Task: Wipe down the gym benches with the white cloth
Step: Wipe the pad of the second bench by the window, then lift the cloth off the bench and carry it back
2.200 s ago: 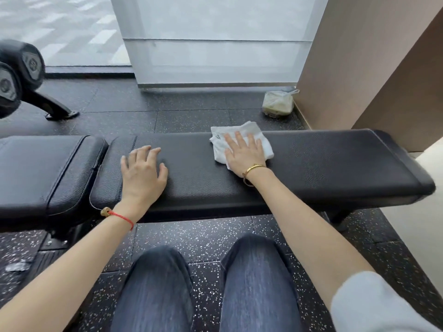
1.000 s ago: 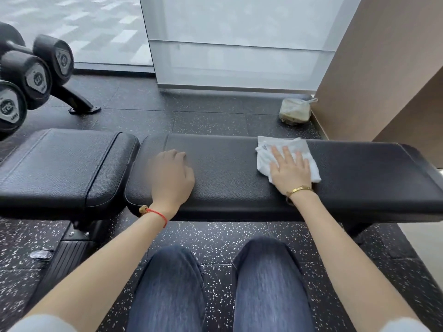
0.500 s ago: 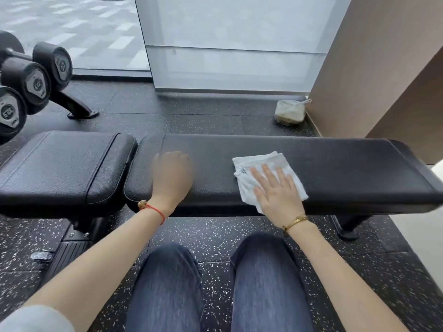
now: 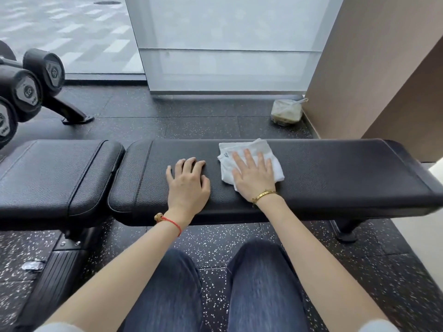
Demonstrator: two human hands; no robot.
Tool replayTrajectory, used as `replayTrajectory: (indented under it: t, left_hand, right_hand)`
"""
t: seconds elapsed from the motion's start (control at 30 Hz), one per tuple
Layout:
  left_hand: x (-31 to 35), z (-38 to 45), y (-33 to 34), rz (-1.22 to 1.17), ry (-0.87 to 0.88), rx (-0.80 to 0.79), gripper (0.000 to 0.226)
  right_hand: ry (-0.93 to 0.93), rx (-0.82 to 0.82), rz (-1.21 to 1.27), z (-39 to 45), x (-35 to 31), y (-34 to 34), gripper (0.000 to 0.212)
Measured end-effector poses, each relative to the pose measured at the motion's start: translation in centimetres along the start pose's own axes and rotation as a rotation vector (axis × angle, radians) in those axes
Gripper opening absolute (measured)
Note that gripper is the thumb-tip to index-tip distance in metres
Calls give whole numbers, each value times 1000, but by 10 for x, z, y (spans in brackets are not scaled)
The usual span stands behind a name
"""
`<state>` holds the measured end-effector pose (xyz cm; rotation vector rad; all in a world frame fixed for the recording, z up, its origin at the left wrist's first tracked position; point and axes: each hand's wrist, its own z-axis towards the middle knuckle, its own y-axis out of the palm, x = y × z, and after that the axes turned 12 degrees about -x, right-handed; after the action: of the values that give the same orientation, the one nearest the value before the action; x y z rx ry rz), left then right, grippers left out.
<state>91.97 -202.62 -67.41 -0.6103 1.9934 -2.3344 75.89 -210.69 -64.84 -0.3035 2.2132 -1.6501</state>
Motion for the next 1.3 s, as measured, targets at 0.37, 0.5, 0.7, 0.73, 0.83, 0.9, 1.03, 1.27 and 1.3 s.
replayTrajectory:
  t: [0.37, 0.5, 0.7, 0.73, 0.83, 0.9, 1.03, 1.27, 1.3]
  left_hand:
    - [3, -3, -2, -16, -11, 22, 42]
    - [3, -4, -2, -28, -13, 25, 42]
    - [5, -6, -5, -59, -22, 36, 45]
    - [5, -6, -5, -65, -24, 40, 45]
    - [7, -7, -6, -68, -33, 47, 44]
    - [8, -6, -7, -62, -38, 40, 43]
    - [10, -4, -6, -45, -51, 16, 40]
    - [3, -2, -9, -133, -36, 2, 41]
    - [3, -2, -13, -158, -38, -9, 41]
  right_hand:
    - [92, 293, 174, -9, 57, -18, 55]
    - [96, 238, 207, -6, 66, -9, 61]
    - [-7, 308, 448, -1, 59, -17, 31]
    - [-28, 290, 524, 0, 56, -19, 25]
    - [-81, 283, 672, 1, 48, -24, 18]
    - [-107, 291, 729, 2, 44, -25, 18]
    - [-66, 207, 897, 8, 43, -25, 20]
    - [-16, -25, 1274, 19, 46, -24, 52]
    - [-7, -54, 1291, 18, 45, -26, 49]
